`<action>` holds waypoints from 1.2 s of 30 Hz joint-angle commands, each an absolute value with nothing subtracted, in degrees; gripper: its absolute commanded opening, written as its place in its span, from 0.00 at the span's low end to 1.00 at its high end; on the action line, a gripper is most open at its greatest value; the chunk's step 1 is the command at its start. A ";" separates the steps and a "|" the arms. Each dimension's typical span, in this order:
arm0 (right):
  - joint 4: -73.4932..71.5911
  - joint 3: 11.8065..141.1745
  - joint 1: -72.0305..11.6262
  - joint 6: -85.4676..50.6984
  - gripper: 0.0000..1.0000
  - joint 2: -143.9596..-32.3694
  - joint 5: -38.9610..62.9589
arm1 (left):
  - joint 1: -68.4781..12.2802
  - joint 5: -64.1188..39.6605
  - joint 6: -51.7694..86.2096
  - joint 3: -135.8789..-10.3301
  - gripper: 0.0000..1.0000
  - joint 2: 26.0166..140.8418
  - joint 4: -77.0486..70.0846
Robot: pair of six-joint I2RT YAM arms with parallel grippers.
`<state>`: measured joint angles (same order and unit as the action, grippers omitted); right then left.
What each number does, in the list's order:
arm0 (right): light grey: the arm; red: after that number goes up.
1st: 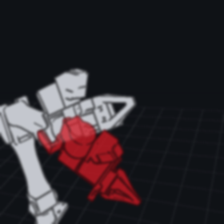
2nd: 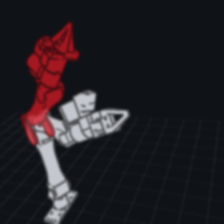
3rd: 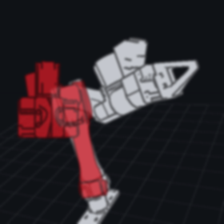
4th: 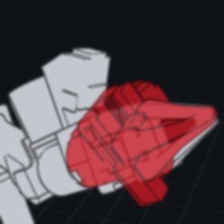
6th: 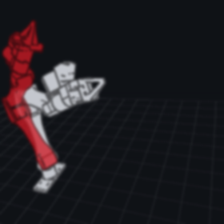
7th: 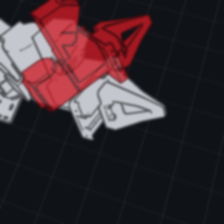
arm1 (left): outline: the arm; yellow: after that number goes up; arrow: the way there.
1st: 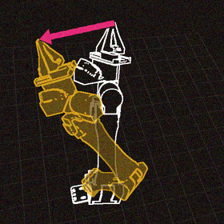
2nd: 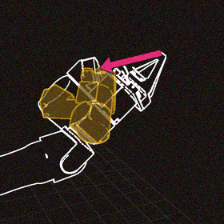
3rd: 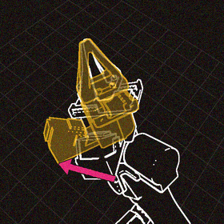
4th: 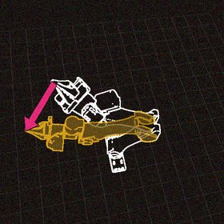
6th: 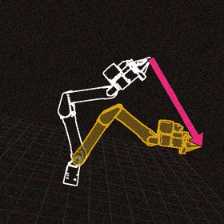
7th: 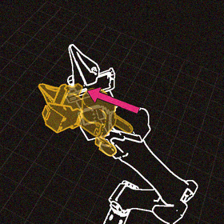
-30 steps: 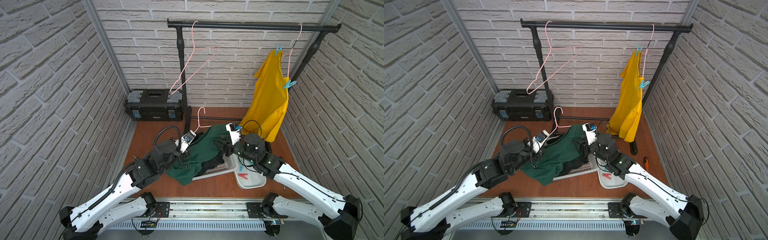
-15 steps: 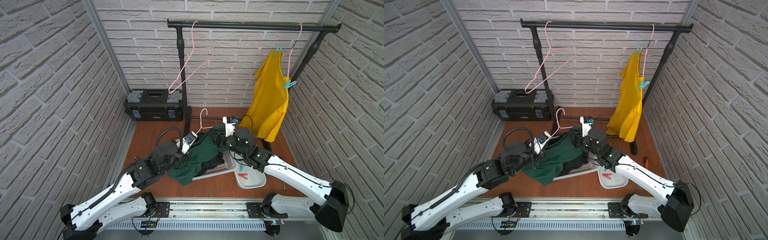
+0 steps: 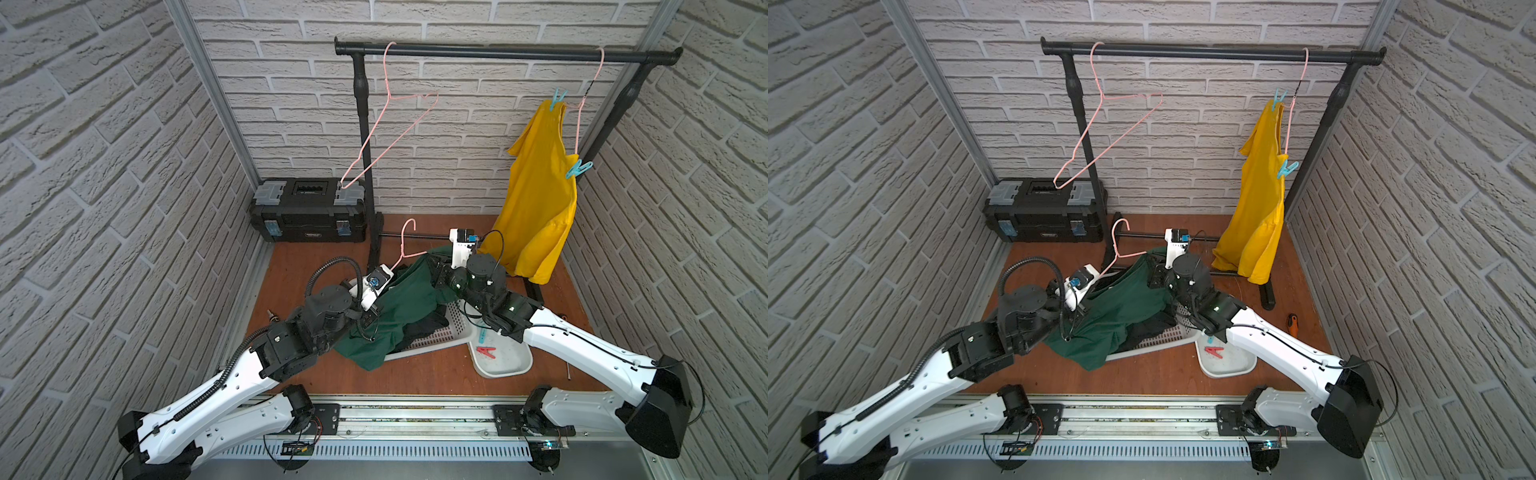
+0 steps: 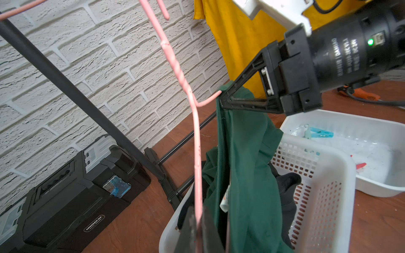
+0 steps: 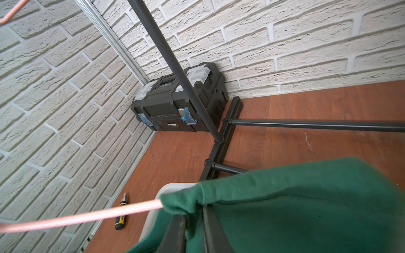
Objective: Remove the clothespins securing t-shirts to the hanger
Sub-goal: Remove the T-shirt from the hanger.
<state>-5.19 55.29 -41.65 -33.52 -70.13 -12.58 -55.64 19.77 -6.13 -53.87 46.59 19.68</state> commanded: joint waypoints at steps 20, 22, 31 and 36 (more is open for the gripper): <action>-3.06 52.57 -39.60 -35.90 0.02 -62.26 -23.73 | -56.17 19.01 -6.64 -49.09 0.00 36.71 20.51; -1.90 52.39 -38.83 -36.11 0.02 -61.49 -23.99 | -56.17 19.36 -6.85 -48.56 0.00 35.97 20.61; -0.78 49.09 -34.06 -37.62 0.02 -57.49 -22.38 | -56.17 19.15 -7.21 -47.95 0.00 34.55 22.15; 1.22 48.31 -31.72 -39.00 0.02 -57.12 -21.61 | -56.16 18.17 -7.64 -47.63 0.00 34.30 22.70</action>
